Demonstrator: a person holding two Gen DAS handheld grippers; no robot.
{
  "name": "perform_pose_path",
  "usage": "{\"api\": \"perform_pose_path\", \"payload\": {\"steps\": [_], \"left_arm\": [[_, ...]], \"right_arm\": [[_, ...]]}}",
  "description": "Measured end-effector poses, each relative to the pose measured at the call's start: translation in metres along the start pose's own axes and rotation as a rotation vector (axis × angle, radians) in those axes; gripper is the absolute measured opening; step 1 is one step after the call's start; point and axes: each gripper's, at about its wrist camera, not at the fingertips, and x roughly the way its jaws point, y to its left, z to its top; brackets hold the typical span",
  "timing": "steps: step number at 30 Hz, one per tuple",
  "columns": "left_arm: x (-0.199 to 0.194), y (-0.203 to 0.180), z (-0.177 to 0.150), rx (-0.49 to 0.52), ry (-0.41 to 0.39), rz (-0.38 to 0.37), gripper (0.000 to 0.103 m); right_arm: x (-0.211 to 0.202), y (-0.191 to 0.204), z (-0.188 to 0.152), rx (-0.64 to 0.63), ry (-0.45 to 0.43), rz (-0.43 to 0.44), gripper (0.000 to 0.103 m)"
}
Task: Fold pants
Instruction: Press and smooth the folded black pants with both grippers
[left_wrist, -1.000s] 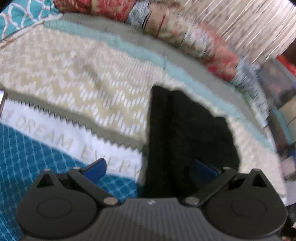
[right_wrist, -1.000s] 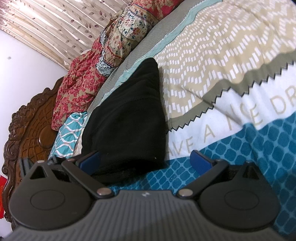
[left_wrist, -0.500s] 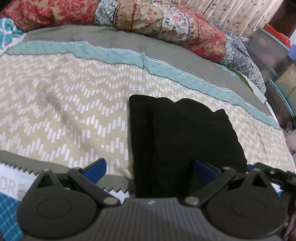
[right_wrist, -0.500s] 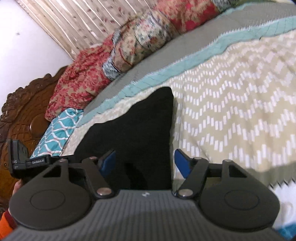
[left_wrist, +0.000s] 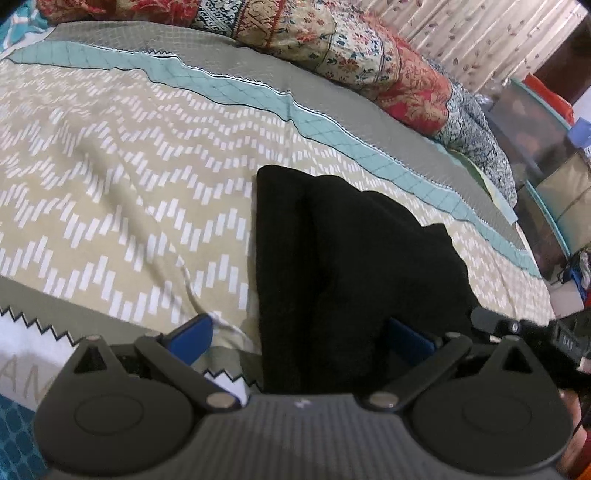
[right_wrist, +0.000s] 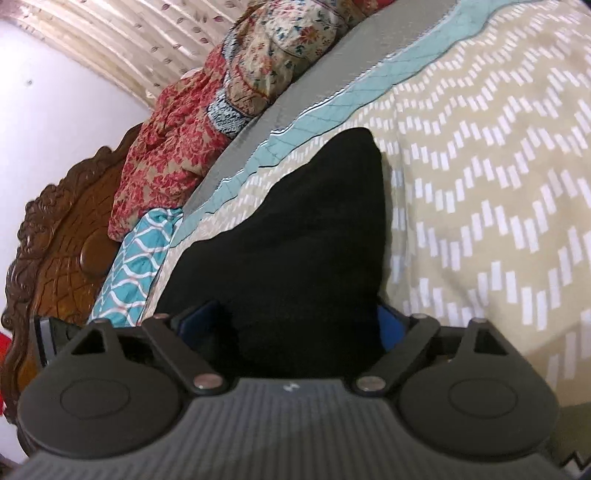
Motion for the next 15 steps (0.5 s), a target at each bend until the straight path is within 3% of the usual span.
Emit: {"api": "perform_pose_path", "payload": {"steps": [8,11,15], "left_arm": [[-0.003,0.005,-0.007,-0.070,-0.047,-0.004,0.103],[-0.003,-0.003,-0.007,-0.048,-0.044,0.021,0.103],[-0.003,-0.007,-0.003,-0.016,0.001,-0.071,0.103]], "right_arm": [[0.001,0.003,-0.006,-0.012,-0.024,0.010,0.094],[0.001,0.004,-0.007,-0.014,-0.031,0.015,0.097],[0.005,0.009,-0.008,-0.024,-0.026,0.013,0.103]]}}
